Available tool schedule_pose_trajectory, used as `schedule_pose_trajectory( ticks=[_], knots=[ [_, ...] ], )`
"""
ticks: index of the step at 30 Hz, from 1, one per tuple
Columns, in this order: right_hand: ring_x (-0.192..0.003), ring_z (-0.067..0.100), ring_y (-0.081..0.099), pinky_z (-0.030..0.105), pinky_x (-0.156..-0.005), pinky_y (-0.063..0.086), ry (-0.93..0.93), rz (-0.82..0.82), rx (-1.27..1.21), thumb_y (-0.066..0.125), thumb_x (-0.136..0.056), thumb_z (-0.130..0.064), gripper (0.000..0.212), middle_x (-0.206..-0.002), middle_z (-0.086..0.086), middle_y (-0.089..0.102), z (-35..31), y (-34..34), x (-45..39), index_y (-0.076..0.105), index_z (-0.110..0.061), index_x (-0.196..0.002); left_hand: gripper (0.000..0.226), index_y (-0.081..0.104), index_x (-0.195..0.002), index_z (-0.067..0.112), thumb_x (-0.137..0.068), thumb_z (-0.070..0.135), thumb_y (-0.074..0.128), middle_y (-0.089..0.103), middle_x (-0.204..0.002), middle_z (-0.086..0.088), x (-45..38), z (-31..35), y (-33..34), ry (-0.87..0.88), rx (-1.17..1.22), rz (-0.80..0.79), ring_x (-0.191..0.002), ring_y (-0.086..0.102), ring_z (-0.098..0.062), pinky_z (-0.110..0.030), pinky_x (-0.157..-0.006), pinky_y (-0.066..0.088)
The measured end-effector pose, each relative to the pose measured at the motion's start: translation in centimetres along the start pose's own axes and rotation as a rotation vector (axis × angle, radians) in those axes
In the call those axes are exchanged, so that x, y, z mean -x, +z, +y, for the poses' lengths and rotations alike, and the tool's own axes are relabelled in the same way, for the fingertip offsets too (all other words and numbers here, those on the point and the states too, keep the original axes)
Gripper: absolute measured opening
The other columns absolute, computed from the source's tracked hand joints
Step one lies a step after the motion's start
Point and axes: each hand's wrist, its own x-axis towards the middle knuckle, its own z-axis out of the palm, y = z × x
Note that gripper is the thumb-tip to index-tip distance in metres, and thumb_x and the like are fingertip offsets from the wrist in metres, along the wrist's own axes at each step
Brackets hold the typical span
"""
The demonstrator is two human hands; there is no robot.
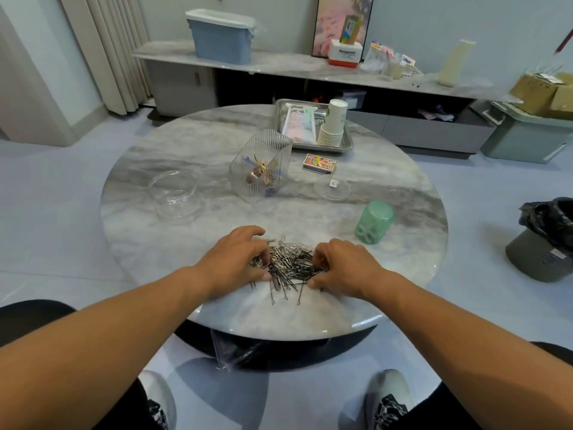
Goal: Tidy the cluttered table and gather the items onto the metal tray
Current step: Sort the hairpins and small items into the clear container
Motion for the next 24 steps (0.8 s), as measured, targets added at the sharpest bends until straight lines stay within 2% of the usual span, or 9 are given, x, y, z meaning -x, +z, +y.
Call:
schedule_pose_trajectory(
  ticks=[3,5,8,11,14,16,19,22,24],
  knots=[
    [-0.091,0.02,0.063,0.033,-0.076,0.047,0.093,0.025,-0.076,0.079,-0.082,-0.043,0.021,-0.094,-0.007,0.067,1.0,0.1,-0.2,0.067,-0.027,-0.091,0.021,0.063,-0.098,0.034,-0.085,0.045,0.076,0.034,-0.157,0.002,-0.3,0.6,0.9,-0.089,0.044,0.071,-0.147,0.024,-0.018,-0.038,-0.117,0.027],
    [-0.087,0.019,0.063,0.032,-0.075,0.05,0.14,0.021,-0.138,0.078,-0.085,-0.035,0.013,-0.085,-0.009,0.066,1.3,0.3,-0.4,0.068,-0.026,-0.085,0.02,0.065,-0.101,0.033,-0.087,0.044,0.075,0.033,-0.158,0.001,-0.5,0.5,1.0,-0.127,0.048,0.08,-0.147,0.024,-0.018,-0.039,-0.117,0.027],
    [-0.085,0.019,0.062,0.034,-0.074,0.052,0.148,0.017,-0.241,0.082,-0.08,-0.035,0.02,-0.085,-0.01,0.062,1.1,0.6,-0.7,0.063,-0.03,-0.085,0.021,0.065,-0.106,0.029,-0.09,0.04,0.073,0.04,-0.151,0.001,-1.0,0.4,0.2,-0.168,0.099,0.152,-0.143,0.031,-0.02,-0.037,-0.111,0.032],
    [-0.091,0.018,0.061,0.034,-0.078,0.052,0.116,0.001,-0.23,0.085,-0.075,-0.046,0.037,-0.1,-0.007,0.058,0.4,0.7,-0.9,0.062,-0.033,-0.102,0.024,0.061,-0.114,0.025,-0.092,0.03,0.071,0.049,-0.133,0.0,-1.9,0.1,-1.6,-0.27,0.11,0.387,-0.129,0.041,-0.022,-0.03,-0.094,0.032],
    [-0.097,0.02,0.062,0.038,-0.085,0.055,0.106,-0.019,-0.217,0.084,-0.076,-0.046,0.041,-0.107,-0.003,0.06,0.0,0.6,-1.0,0.065,-0.03,-0.108,0.041,0.055,-0.129,0.022,-0.09,0.021,0.07,0.045,-0.135,-0.006,-2.4,-1.3,-3.8,-0.446,0.066,0.571,-0.129,0.043,-0.028,-0.038,-0.1,0.037],
    [-0.096,0.021,0.063,0.039,-0.085,0.055,0.112,-0.022,-0.21,0.084,-0.075,-0.045,0.038,-0.106,-0.002,0.061,-0.1,0.3,-1.1,0.065,-0.03,-0.105,0.055,0.047,-0.141,0.021,-0.091,0.02,0.068,0.035,-0.146,-0.009,-2.5,-2.5,-4.9,-0.564,0.074,0.577,-0.131,0.044,-0.032,-0.043,-0.105,0.039],
    [-0.092,0.021,0.063,0.037,-0.081,0.055,0.121,-0.029,-0.207,0.082,-0.076,-0.044,0.03,-0.101,-0.003,0.063,-0.2,0.1,-1.4,0.064,-0.031,-0.095,0.064,0.034,-0.15,0.02,-0.094,0.02,0.064,0.02,-0.158,-0.008,-2.3,-4.0,-5.3,-0.694,0.054,0.483,-0.13,0.048,-0.037,-0.047,-0.104,0.041],
    [-0.086,0.02,0.064,0.037,-0.078,0.055,0.136,0.018,-0.266,0.076,-0.084,-0.04,0.017,-0.093,-0.004,0.066,-0.3,0.0,-1.8,0.064,-0.03,-0.088,0.062,0.032,-0.153,0.018,-0.097,0.016,0.059,0.027,-0.157,-0.013,-2.0,-5.1,-5.1,-0.743,0.031,0.41,-0.13,0.048,-0.04,-0.047,-0.106,0.04],
    [-0.088,0.021,0.064,0.038,-0.079,0.055,0.149,0.067,-0.261,0.067,-0.092,-0.031,0.003,-0.098,-0.001,0.067,-0.2,-0.1,-2.1,0.067,-0.028,-0.093,0.06,0.034,-0.153,0.018,-0.098,0.016,0.059,0.034,-0.153,-0.016,-1.9,-5.2,-5.0,-0.725,0.031,0.42,-0.132,0.046,-0.041,-0.048,-0.109,0.038]
  ],
)
